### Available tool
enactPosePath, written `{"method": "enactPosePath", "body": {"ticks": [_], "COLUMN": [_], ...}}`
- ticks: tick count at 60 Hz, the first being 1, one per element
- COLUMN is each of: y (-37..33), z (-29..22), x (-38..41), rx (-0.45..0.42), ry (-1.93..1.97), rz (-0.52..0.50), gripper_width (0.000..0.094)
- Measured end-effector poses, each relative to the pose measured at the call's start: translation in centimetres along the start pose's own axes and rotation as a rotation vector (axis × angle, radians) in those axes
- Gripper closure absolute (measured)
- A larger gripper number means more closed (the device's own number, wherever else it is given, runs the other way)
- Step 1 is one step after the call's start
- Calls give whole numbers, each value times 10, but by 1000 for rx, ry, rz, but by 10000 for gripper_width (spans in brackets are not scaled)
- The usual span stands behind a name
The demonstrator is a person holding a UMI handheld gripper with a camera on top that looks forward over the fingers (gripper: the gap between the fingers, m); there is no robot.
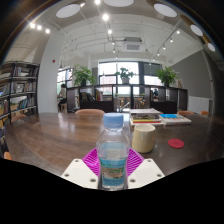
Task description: Pour water
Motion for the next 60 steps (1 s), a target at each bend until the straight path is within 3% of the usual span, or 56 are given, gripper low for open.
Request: {"method": "enactPosePath", "body": {"ticks": [8, 17, 40, 60], "y": [29, 67, 117, 91], "z": [-28, -64, -106, -128], "x": [7, 8, -33, -62], "rx": [-30, -123, -459, -741], "ry": [118, 472, 1475, 2010], "rz": [-22, -98, -236, -289], "gripper_width": [650, 652, 635, 634]}}
Point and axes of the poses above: the point between the fingertips, and its own axes, seen from behind it with the camera up: x to the left, z down, y forward, the way the camera looks, the point moved 4 cm from there along -y, backward, against the way the camera looks, and after that the axes turned 10 degrees about -z, right-handed, at the moved point
